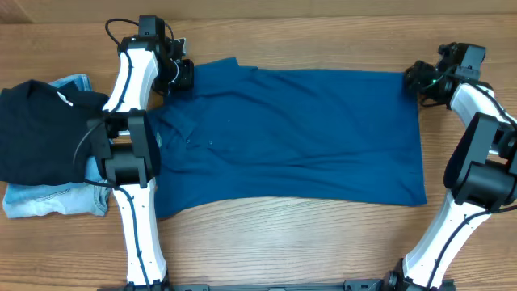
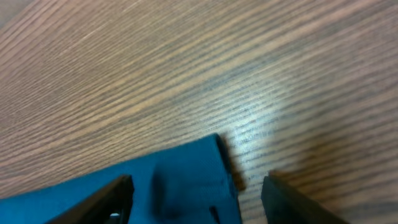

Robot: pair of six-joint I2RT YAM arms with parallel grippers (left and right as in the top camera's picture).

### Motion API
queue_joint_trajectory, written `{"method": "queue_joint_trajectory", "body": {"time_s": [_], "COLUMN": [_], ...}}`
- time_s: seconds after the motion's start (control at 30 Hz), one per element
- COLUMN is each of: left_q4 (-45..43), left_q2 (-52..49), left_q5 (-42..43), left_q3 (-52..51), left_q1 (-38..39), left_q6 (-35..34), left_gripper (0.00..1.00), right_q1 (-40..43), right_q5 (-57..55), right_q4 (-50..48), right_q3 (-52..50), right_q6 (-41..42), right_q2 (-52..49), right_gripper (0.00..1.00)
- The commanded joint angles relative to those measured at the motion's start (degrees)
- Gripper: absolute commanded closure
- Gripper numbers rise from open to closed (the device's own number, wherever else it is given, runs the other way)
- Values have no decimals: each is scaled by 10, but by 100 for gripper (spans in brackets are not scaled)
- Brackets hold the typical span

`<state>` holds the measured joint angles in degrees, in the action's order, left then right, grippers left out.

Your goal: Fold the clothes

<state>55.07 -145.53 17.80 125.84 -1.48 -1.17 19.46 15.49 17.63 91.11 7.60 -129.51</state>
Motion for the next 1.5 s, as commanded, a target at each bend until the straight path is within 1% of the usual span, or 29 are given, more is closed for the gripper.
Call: {"method": "queue_joint_trajectory", "body": {"time_s": [0.0,0.07,0.13,0.17,0.23,0.27,0.37,0.5,0.6,0.73,0.83,0.97,1.07,1.17,1.23,1.33,1.47], "left_q4": [0,-1,-1,-1,0,-1,0,13,14,31,71,146,168,174,181,210,255], "left_q2": [22,22,22,22,22,22,22,33,64,122,150,157,157,157,157,156,156], "left_q5": [-4,-5,-5,-7,-18,-22,-29,-30,-35,-55,-85,-95,-99,-99,-99,-99,-77], "left_q3": [10,10,10,10,10,10,12,36,45,45,45,45,45,44,44,44,44], "left_q1": [6,5,5,5,5,6,6,3,3,3,1,-3,-9,-8,-8,-7,-7], "left_q6": [-1,-1,-1,-1,-1,-1,-1,-1,-1,-1,-1,-1,-1,-1,-1,-1,-2], "left_gripper": [96,96,96,96,96,96,96,96,96,96,96,96,96,96,96,91,90], "right_q1": [0,0,0,0,0,0,0,3,6,21,27,38,54,66,76,89,92], "right_q5": [9,10,14,14,16,23,26,26,26,26,26,26,27,36,70,117,116], "right_q4": [-12,-11,-12,-14,-15,-13,9,74,111,130,172,277,341,365,372,395,431], "right_q3": [8,8,8,8,8,8,9,14,20,20,20,20,20,20,20,20,20], "right_q6": [1,1,1,1,1,1,12,12,14,47,47,47,46,46,46,46,44], "right_q2": [-12,-12,-12,-12,-12,-11,-5,56,111,158,169,174,178,182,186,192,192], "right_gripper": [50,62,67,73,91,96,96,96,96,96,96,96,96,96,96,96,96]}}
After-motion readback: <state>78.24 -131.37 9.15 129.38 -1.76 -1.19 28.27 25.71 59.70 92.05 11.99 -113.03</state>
